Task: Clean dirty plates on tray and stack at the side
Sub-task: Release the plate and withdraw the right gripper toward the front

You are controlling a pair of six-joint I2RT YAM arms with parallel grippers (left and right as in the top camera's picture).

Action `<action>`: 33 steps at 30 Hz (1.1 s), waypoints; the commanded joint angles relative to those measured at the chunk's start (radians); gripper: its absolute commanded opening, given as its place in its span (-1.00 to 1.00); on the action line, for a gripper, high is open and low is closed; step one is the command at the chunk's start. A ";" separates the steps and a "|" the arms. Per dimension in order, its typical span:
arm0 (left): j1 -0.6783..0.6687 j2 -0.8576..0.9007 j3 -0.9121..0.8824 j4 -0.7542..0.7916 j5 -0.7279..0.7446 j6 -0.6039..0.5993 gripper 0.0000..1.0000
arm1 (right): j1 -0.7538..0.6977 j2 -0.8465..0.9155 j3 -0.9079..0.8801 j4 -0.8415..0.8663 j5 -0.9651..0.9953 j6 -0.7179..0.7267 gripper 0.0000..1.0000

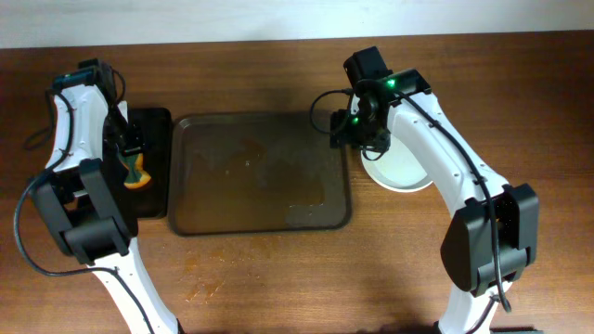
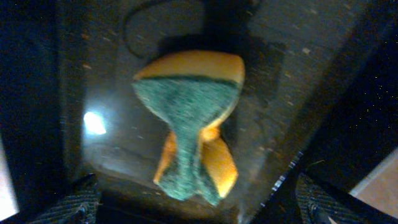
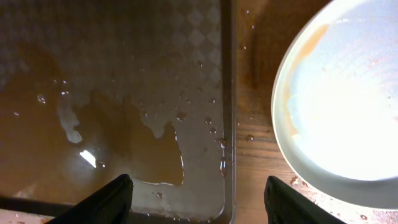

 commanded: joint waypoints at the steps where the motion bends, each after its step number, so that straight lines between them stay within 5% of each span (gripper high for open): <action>1: -0.002 -0.010 0.097 -0.048 0.191 0.002 0.98 | 0.005 -0.079 0.084 -0.051 0.079 -0.016 0.37; 4: -0.026 -0.050 0.282 -0.090 0.336 0.002 0.98 | 0.004 -0.154 0.229 -0.166 0.209 -0.018 0.45; 5: -0.039 -0.066 0.328 -0.090 0.407 0.002 0.99 | 0.003 -0.187 0.294 -0.224 0.278 -0.018 0.74; 7: -0.064 -0.081 0.393 -0.087 0.469 0.002 0.99 | 0.003 -0.241 0.403 -0.340 0.400 -0.018 0.97; 11: -0.086 -0.081 0.400 -0.088 0.458 0.002 0.98 | 0.004 -0.415 0.579 -0.535 0.466 -0.018 0.97; 22: -0.086 -0.081 0.400 -0.088 0.458 0.002 0.98 | 0.005 -0.642 0.582 -0.593 0.486 -0.023 0.97; 24: -0.086 -0.081 0.400 -0.088 0.458 0.002 0.98 | -0.027 -0.650 0.530 -0.539 0.582 -0.027 0.97; 27: -0.086 -0.081 0.400 -0.088 0.458 0.002 0.98 | -0.119 -0.735 0.367 -0.353 0.455 -0.171 0.97; 33: -0.086 -0.081 0.400 -0.088 0.458 0.002 0.98 | -0.253 -1.159 -0.381 0.280 0.291 -0.306 0.97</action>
